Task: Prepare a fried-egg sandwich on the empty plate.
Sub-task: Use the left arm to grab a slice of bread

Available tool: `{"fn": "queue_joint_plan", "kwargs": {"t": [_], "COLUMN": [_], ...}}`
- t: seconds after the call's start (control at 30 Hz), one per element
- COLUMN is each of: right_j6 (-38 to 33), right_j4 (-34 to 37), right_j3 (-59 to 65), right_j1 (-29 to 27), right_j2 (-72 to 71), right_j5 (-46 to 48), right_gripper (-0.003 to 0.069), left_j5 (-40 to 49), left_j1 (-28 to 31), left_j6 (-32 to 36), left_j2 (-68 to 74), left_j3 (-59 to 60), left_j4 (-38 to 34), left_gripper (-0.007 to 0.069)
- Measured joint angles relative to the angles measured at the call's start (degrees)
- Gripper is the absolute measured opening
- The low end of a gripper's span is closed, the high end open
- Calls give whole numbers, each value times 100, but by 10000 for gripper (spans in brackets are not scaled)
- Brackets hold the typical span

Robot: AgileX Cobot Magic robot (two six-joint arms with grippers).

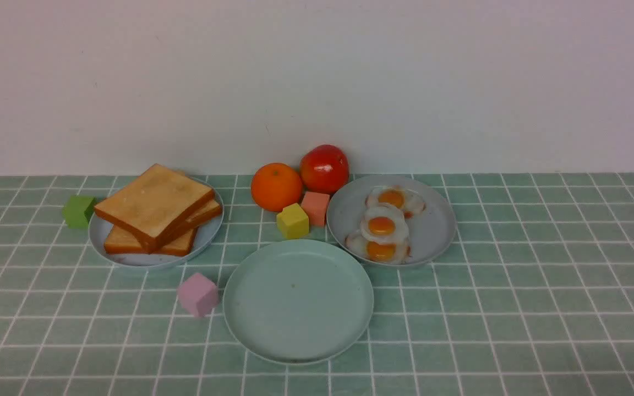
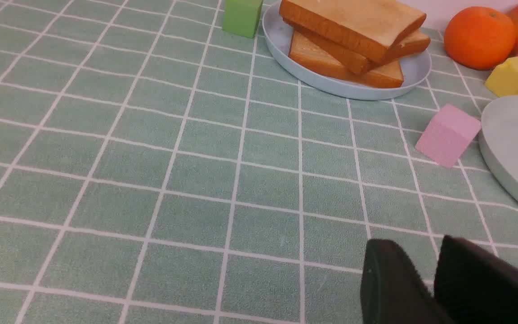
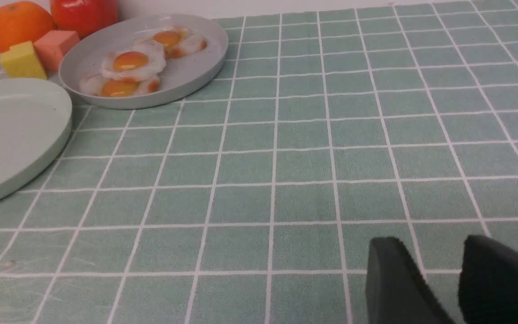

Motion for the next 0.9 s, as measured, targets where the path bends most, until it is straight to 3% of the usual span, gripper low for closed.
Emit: {"fn": "queue_joint_plan", "kwargs": {"t": [0.5, 0.63, 0.9], "right_j6": [0, 0, 0], "right_j4": [0, 0, 0], "right_j3": [0, 0, 0], "right_j1": [0, 0, 0], "right_j2": [0, 0, 0], "right_j5": [0, 0, 0], "right_gripper": [239, 239, 239], "left_j5": [-8, -393, -2359], "left_j1": [0, 0, 0], "left_j6": [0, -75, -1876], "left_j2": [0, 0, 0], "left_j3": [0, 0, 0], "left_j4": [0, -107, -2486], "left_gripper": [185, 185, 191]}}
